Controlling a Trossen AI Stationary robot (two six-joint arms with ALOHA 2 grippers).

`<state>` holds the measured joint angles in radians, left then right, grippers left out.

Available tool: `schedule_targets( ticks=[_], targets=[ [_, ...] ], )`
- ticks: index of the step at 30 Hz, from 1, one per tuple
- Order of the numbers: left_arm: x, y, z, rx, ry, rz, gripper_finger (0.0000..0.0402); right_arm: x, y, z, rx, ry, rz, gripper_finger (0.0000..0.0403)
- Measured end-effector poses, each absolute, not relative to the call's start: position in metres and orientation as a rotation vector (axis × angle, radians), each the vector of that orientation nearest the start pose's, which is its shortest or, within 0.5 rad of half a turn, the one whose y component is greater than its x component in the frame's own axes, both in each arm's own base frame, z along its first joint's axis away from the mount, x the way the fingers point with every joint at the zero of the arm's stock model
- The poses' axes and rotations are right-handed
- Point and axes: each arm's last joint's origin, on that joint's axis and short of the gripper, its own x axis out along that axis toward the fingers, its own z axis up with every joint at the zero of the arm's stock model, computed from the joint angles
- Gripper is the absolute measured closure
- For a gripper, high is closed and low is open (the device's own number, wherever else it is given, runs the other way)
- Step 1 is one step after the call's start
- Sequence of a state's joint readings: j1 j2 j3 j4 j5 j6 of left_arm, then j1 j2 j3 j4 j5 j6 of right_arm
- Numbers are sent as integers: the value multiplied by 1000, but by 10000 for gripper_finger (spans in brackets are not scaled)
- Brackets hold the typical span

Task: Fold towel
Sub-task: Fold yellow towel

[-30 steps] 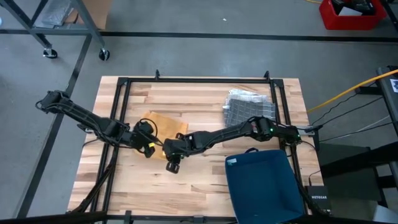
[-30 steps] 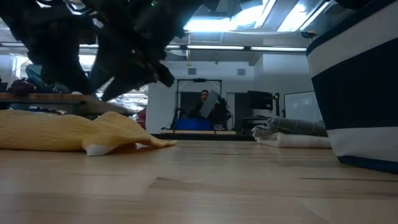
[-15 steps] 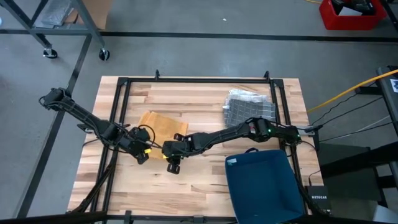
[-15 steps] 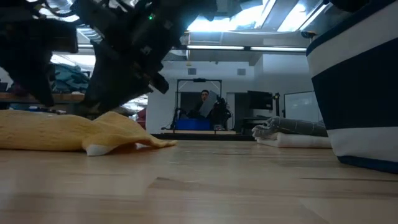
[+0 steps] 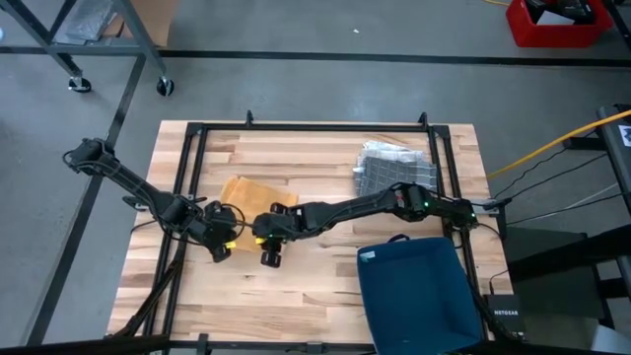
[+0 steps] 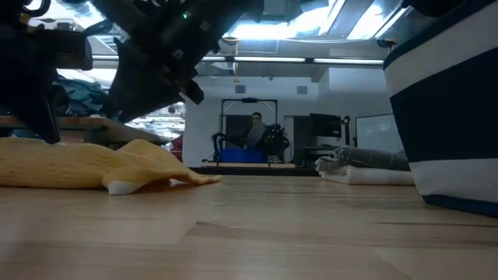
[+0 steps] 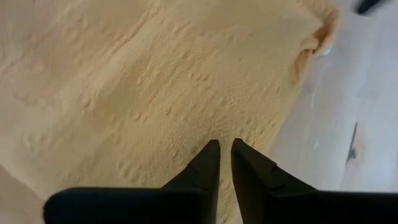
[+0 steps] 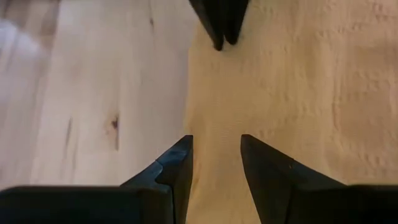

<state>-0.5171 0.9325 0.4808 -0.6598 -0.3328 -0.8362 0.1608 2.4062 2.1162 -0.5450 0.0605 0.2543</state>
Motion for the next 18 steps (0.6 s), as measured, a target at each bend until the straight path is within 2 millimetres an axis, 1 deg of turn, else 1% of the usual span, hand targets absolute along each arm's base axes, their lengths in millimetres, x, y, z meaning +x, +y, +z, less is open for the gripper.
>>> schedule_targets(
  ticks=[2,5,10,12,15,18],
  targets=[
    [136,-67,177,-242,993,229,356,525,83,196,147,846,-13,265],
    [136,-66,177,-151,994,193,322,525,85,195,151,855,6,265],
    [137,-66,178,-36,985,146,258,523,87,194,127,883,93,265],
    [139,-67,179,-4,967,115,238,523,88,194,134,885,127,265],
    [140,-70,181,62,947,62,220,522,91,194,124,886,147,265],
    [140,-72,181,126,947,16,210,522,93,194,119,886,152,265]
  ],
)
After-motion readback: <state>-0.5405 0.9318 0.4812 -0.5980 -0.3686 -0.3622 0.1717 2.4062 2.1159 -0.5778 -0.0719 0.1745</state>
